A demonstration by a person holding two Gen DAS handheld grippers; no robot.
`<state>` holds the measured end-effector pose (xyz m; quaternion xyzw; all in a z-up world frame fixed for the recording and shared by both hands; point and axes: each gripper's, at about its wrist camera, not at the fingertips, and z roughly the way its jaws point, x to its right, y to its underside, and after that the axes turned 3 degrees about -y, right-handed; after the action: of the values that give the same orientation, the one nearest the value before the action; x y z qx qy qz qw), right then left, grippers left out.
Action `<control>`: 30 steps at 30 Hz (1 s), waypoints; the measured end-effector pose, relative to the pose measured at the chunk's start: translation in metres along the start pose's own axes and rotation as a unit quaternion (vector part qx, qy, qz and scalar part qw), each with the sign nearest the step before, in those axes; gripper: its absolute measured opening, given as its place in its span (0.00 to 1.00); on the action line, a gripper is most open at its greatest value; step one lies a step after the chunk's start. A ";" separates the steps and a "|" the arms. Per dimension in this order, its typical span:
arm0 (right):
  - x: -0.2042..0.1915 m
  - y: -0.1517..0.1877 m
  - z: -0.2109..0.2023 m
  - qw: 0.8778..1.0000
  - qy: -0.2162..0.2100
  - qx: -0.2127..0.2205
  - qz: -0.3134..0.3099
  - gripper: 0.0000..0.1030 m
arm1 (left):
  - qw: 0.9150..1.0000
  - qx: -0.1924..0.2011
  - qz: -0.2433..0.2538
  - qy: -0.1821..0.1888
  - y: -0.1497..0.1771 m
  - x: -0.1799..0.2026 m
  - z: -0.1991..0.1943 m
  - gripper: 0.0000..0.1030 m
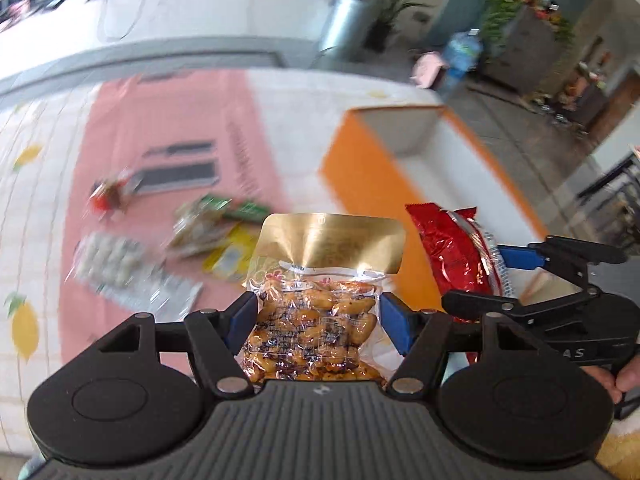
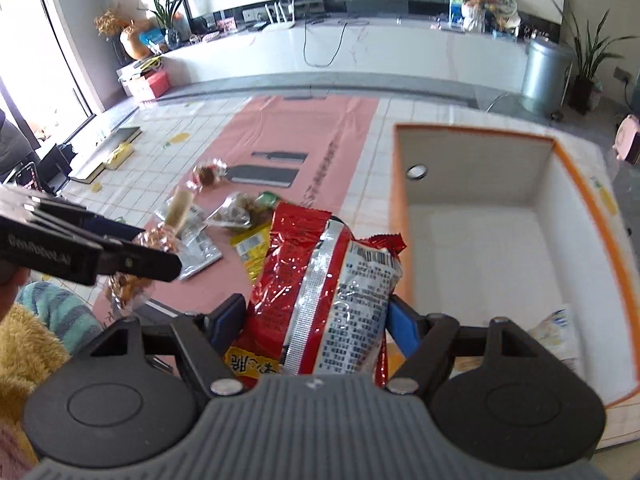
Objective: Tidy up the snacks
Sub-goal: 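Carry the red bag into the box while the left gripper carries the peanut pack there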
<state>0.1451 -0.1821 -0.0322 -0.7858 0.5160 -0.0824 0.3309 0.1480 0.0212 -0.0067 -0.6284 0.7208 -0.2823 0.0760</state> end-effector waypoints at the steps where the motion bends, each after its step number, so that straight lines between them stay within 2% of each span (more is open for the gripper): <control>1: 0.007 0.000 -0.009 1.000 0.004 0.003 0.000 0.71 | 1.000 0.003 0.010 0.008 -0.007 0.010 0.000 0.74; 7: 0.068 0.004 -0.044 0.999 0.020 0.000 0.026 0.71 | 0.997 -0.008 0.072 0.035 -0.045 0.076 0.022 0.74; 11: 0.105 0.007 -0.051 0.998 0.044 -0.017 0.034 0.71 | 0.994 -0.029 0.089 0.047 -0.070 0.113 0.045 0.74; 16: 0.138 0.004 -0.048 0.997 0.054 -0.039 0.033 0.71 | 0.991 -0.060 0.113 0.038 -0.093 0.146 0.080 0.74; 22: 0.158 0.000 -0.027 0.997 0.048 -0.063 0.010 0.71 | 0.985 -0.114 0.127 -0.001 -0.106 0.173 0.133 0.74; 25: 0.163 0.001 -0.014 0.996 0.042 -0.077 -0.008 0.71 | 0.977 -0.138 0.160 -0.018 -0.110 0.182 0.154 0.74; 27: 0.168 0.000 -0.005 0.995 0.042 -0.090 -0.018 0.71 | 0.968 -0.156 0.192 -0.028 -0.112 0.189 0.167 0.74; 30: 0.172 -0.002 0.003 0.993 0.049 -0.102 -0.035 0.71 | 0.953 -0.172 0.247 -0.022 -0.111 0.193 0.179 0.74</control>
<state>0.2261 -0.3294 -0.0698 -0.8280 0.5095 -0.0793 0.2202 0.2889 -0.2235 -0.0519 -0.4408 0.8891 -0.1123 0.0500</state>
